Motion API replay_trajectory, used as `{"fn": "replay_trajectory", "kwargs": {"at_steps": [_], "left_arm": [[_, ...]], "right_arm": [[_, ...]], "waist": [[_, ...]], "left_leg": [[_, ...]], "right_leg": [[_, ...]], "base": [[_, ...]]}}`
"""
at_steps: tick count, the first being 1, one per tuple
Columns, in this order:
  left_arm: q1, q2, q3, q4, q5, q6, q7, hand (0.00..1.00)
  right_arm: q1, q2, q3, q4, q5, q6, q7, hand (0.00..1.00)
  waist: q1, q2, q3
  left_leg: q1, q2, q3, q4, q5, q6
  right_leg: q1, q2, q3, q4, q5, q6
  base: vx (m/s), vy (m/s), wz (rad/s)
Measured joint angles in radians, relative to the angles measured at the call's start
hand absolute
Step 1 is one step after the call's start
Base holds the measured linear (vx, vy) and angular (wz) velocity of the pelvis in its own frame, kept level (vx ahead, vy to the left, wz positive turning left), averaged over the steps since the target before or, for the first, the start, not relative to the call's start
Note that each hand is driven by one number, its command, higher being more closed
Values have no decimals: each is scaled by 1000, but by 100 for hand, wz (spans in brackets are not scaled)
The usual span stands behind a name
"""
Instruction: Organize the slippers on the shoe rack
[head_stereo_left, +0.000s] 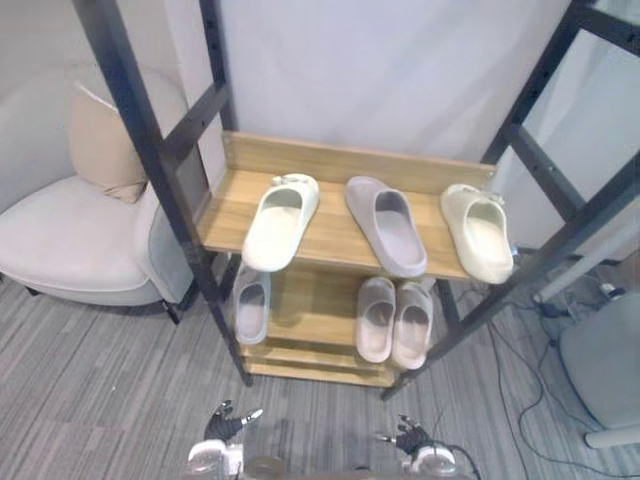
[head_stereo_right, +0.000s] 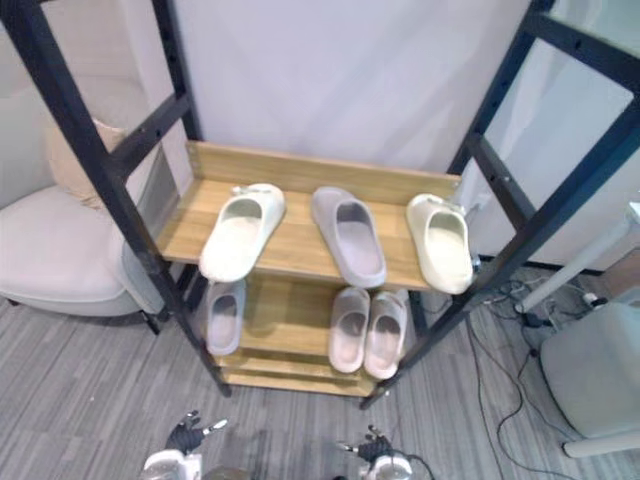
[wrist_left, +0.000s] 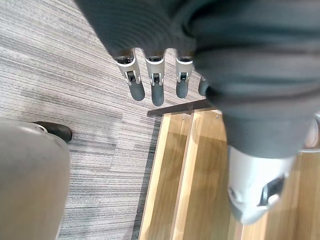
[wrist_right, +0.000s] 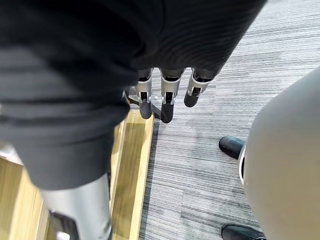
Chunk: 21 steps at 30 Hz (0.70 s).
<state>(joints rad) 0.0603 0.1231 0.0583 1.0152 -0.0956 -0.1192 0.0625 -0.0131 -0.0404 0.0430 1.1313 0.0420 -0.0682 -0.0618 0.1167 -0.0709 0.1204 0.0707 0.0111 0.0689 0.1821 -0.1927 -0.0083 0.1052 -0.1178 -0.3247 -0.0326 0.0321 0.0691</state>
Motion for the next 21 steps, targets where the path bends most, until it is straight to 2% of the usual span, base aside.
{"fn": "replay_trajectory", "kwargs": {"at_steps": [4,10,11,16,21], "left_arm": [[0,0,0,0,1,0,3,0],[3,-2,0,1,16,0,19,0],[3,-3,0,1,16,0,20,0],[13,-8,0,0,30,-4,21,0],[27,-1,0,-3,36,-5,20,0]], "right_arm": [[18,0,15,-86,2,0,-5,0],[115,-21,89,-583,-4,-21,-19,0],[122,-24,89,-609,-4,-21,-19,0],[226,-58,87,-957,-45,-54,-12,0],[234,-58,85,-1089,-82,-77,3,0]], "waist": [[-4,1,-1],[-11,8,-8],[-12,10,-8],[-30,18,-11],[-52,17,-11]], "left_leg": [[0,-11,6,-7,6,4],[0,-20,29,-25,8,7],[0,-20,29,-26,8,7],[1,-20,29,-34,8,7],[1,-20,32,-38,8,8]], "right_leg": [[-1,-6,8,-14,13,1],[-9,-3,30,-40,32,-3],[-9,-3,31,-42,33,-3],[-10,0,38,-46,33,-3],[-19,0,45,-45,33,-3]], "base": [[6,51,-3],[14,22,-11],[22,15,-5],[17,5,-3],[-18,-1,-3]]}}
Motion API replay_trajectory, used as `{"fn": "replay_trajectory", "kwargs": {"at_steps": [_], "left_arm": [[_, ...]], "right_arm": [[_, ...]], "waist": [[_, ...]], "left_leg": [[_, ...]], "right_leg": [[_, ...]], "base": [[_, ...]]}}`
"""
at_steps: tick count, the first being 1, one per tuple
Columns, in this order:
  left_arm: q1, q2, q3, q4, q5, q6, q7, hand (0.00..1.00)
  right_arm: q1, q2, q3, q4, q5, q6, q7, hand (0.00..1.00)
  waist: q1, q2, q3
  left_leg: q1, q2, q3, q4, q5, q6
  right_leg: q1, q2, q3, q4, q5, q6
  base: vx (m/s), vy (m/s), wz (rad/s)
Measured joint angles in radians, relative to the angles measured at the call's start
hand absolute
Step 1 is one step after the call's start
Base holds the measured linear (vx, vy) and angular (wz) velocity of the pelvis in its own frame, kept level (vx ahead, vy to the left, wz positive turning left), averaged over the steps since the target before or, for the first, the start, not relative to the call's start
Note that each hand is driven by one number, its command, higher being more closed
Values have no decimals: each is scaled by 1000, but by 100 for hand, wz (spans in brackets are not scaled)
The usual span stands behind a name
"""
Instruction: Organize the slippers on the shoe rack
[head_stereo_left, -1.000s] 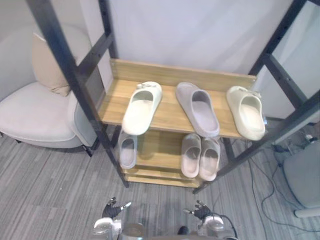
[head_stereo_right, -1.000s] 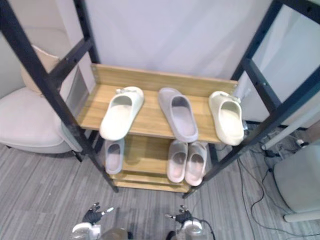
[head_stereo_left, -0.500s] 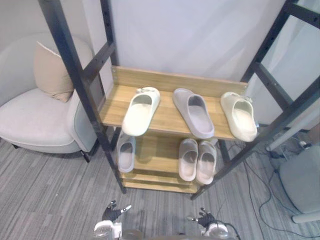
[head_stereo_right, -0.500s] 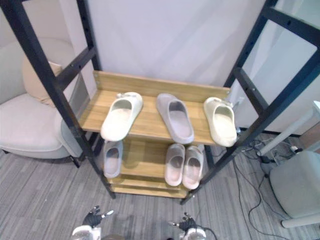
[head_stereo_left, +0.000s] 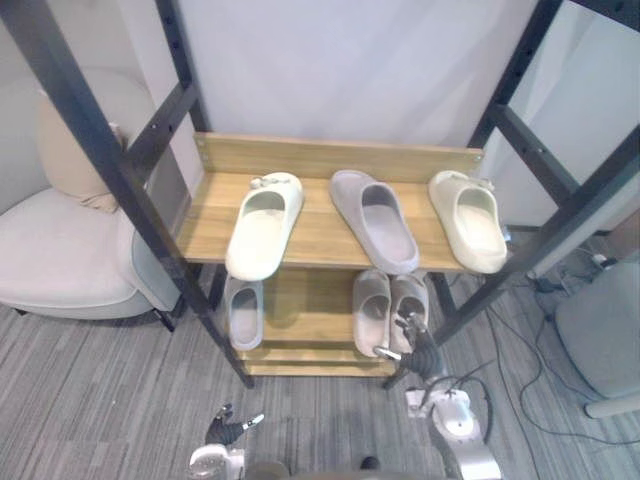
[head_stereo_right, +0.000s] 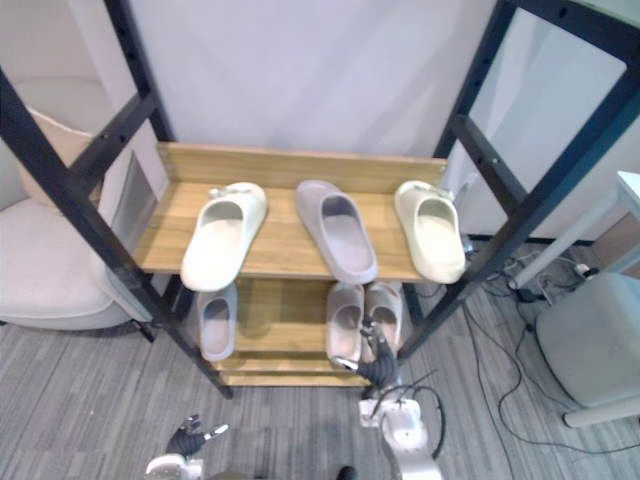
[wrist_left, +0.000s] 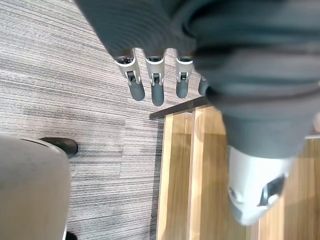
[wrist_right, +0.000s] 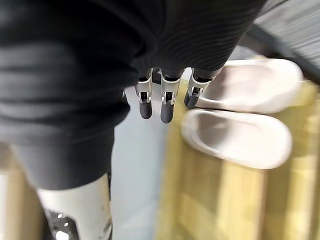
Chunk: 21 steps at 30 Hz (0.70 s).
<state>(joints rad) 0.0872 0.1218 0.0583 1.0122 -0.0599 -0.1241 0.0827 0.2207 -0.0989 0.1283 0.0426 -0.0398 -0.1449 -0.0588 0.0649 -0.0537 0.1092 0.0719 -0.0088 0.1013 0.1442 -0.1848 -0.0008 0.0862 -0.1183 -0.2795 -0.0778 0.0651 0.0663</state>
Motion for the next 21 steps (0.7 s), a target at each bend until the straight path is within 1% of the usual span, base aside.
{"fn": "replay_trajectory", "kwargs": {"at_steps": [5,9,13,16,21], "left_arm": [[3,2,0,0,1,-1,-4,0],[2,2,0,-1,2,-2,-8,0],[2,2,0,-2,22,-6,-9,0],[3,2,1,-2,29,-16,-11,0],[3,2,1,-8,38,-16,-17,0]], "right_arm": [[-4,-3,-9,-120,-2,-27,-5,0],[-12,-13,-20,-203,-3,-44,-28,0],[-43,-16,-79,-243,-8,-48,-50,0],[-82,-21,-124,-272,-43,-54,-84,0],[-123,-19,-156,-273,-80,-52,-122,0]], "waist": [[-5,0,0],[-5,-1,0],[-7,-1,1],[-7,-1,1],[-8,0,1]], "left_leg": [[-1,1,7,-4,0,0],[-1,1,7,-4,-1,1],[-1,1,7,-4,-1,1],[-3,2,7,-4,-1,0],[-17,3,6,-2,-1,0]], "right_leg": [[-1,0,10,0,1,1],[-2,1,13,0,1,1],[-4,1,15,2,1,1],[-7,2,15,4,1,1],[-20,2,16,7,1,1]], "base": [[-1,5,-5],[2,1,-1],[0,0,0],[0,0,0],[0,0,0]]}}
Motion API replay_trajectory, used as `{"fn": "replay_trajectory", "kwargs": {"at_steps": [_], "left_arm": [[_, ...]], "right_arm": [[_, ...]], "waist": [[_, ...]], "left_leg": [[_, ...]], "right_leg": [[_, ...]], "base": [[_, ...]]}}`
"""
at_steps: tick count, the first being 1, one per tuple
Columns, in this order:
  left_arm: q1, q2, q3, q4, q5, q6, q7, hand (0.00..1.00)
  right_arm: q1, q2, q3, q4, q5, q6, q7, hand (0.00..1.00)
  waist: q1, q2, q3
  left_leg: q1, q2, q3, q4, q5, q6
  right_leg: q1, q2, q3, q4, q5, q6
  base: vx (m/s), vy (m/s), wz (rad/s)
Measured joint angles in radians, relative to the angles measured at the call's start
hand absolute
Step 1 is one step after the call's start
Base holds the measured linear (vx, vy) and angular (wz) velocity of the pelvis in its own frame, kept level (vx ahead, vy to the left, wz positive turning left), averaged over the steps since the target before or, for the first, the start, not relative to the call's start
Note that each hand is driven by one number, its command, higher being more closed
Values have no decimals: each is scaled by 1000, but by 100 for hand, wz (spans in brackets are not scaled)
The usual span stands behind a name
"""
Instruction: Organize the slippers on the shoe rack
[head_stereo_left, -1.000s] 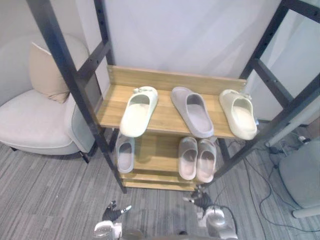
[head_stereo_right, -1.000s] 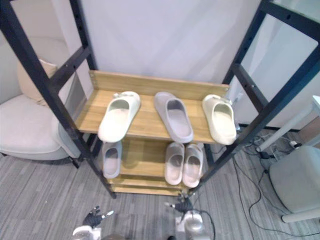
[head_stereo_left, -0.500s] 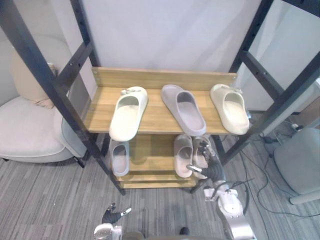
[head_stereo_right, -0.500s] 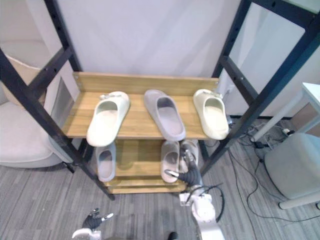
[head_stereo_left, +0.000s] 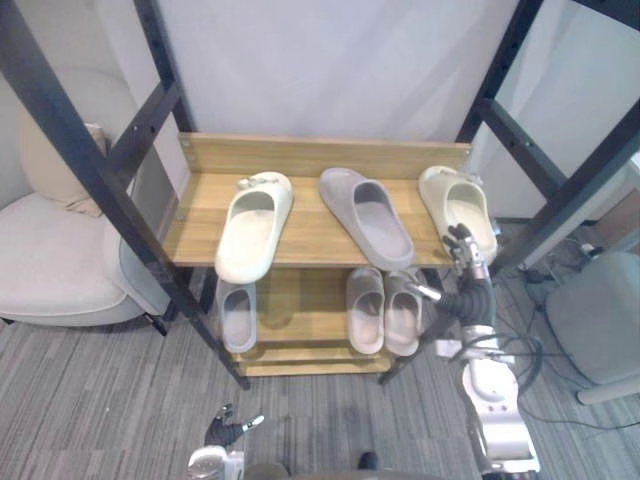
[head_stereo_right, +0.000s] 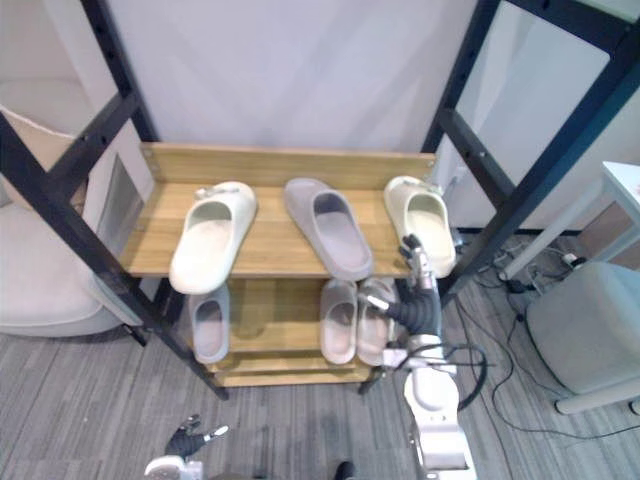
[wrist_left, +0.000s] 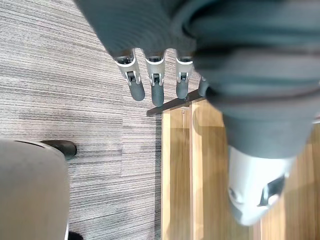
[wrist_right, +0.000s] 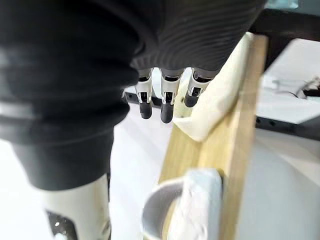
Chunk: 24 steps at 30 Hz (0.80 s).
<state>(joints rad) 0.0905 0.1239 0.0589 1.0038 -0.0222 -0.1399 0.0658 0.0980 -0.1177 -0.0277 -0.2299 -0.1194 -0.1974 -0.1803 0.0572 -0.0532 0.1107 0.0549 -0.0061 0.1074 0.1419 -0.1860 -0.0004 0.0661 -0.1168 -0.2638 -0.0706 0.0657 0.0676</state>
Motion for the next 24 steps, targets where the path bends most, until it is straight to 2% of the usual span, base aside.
{"fn": "replay_trajectory", "kwargs": {"at_steps": [5,14,19,24], "left_arm": [[0,-1,0,-3,0,1,-2,0],[2,-1,0,-14,0,1,-3,0],[3,-1,-1,-17,-1,1,-5,0],[3,0,0,-26,-2,0,-12,0]], "right_arm": [[-34,2,-48,0,-20,21,-35,0],[-105,-2,-61,1,-34,23,-38,0],[-179,-26,-55,20,43,24,-25,0],[-282,-88,-34,138,88,35,11,0]], "waist": [[-1,3,2],[0,4,4],[3,4,6],[13,-5,18]], "left_leg": [[-1,0,-6,0,0,0],[0,9,-5,2,-1,-1],[-1,10,-5,2,0,-1],[-3,9,-11,1,0,-1]], "right_leg": [[2,1,4,0,0,0],[1,4,9,3,0,0],[0,5,9,4,0,0],[0,5,8,3,0,0]], "base": [[11,-2,3],[0,0,0],[0,0,0],[0,0,2]]}}
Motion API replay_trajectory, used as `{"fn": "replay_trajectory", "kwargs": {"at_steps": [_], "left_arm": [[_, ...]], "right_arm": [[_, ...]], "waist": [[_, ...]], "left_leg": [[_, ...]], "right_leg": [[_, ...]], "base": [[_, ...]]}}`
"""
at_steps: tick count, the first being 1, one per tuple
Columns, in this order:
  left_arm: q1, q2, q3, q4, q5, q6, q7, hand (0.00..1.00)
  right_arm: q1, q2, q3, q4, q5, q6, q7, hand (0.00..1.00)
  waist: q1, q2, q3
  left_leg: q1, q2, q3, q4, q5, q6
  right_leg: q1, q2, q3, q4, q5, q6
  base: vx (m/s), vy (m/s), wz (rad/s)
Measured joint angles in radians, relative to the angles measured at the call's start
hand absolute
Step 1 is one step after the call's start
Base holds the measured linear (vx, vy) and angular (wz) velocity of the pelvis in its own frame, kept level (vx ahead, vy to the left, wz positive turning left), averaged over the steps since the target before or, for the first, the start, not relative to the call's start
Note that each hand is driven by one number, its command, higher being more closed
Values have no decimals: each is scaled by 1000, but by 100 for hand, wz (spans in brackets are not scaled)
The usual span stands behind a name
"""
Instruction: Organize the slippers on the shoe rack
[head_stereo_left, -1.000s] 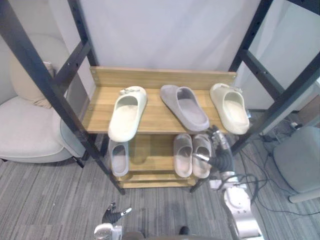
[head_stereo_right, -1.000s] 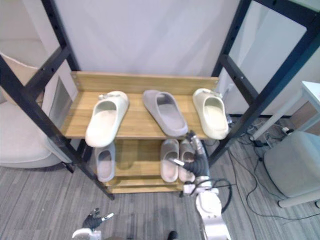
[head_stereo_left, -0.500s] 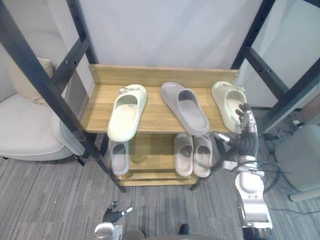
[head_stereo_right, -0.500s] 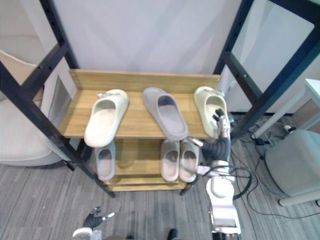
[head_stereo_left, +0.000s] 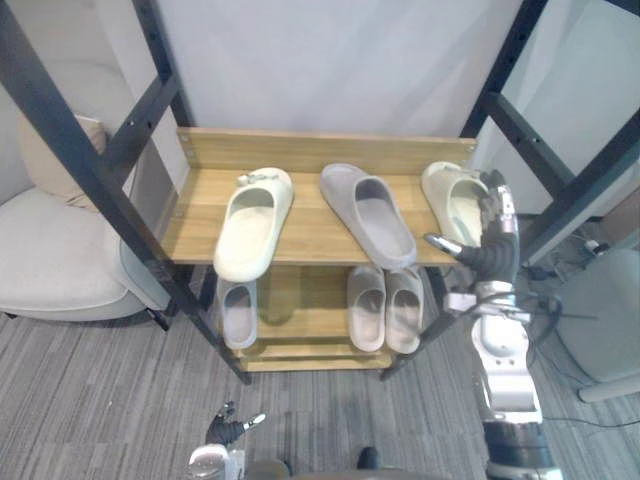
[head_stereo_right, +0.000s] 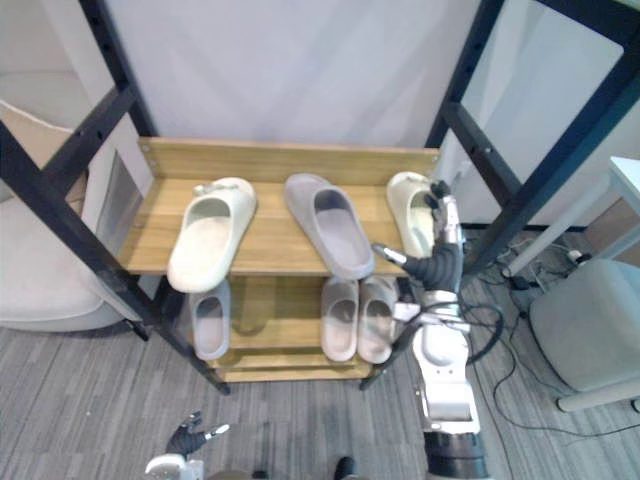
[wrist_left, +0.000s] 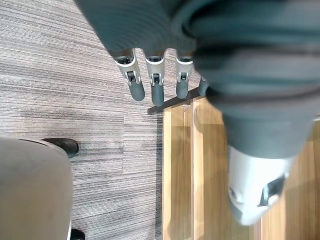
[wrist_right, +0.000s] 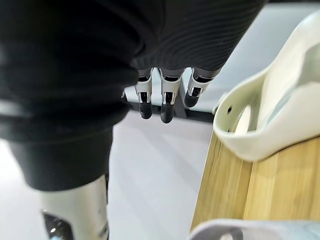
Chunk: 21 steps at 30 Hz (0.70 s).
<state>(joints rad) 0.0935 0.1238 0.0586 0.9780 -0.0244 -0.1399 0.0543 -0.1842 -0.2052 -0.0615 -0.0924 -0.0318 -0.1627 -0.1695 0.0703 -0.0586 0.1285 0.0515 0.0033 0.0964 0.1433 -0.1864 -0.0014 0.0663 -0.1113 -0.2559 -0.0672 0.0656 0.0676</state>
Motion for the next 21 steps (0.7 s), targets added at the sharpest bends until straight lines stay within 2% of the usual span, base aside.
{"fn": "replay_trajectory", "kwargs": {"at_steps": [5,11,21], "left_arm": [[-1,1,0,-7,-2,-1,-2,0],[-3,0,0,-27,-12,-3,-4,0],[-7,11,4,-46,-20,-9,-16,0]], "right_arm": [[-68,-38,31,87,4,17,3,0],[-202,-79,40,229,4,30,1,0],[-337,-82,77,323,0,52,0,0]], "waist": [[8,-7,4],[32,-19,11],[45,-47,34]], "left_leg": [[-15,-5,-14,2,0,0],[-24,-4,-27,1,1,0],[-35,-5,-48,2,2,1]], "right_leg": [[-7,0,-3,0,0,0],[-13,1,-9,2,0,0],[-15,0,-24,3,0,0]], "base": [[2,1,8],[12,-5,6],[-6,-7,6]]}}
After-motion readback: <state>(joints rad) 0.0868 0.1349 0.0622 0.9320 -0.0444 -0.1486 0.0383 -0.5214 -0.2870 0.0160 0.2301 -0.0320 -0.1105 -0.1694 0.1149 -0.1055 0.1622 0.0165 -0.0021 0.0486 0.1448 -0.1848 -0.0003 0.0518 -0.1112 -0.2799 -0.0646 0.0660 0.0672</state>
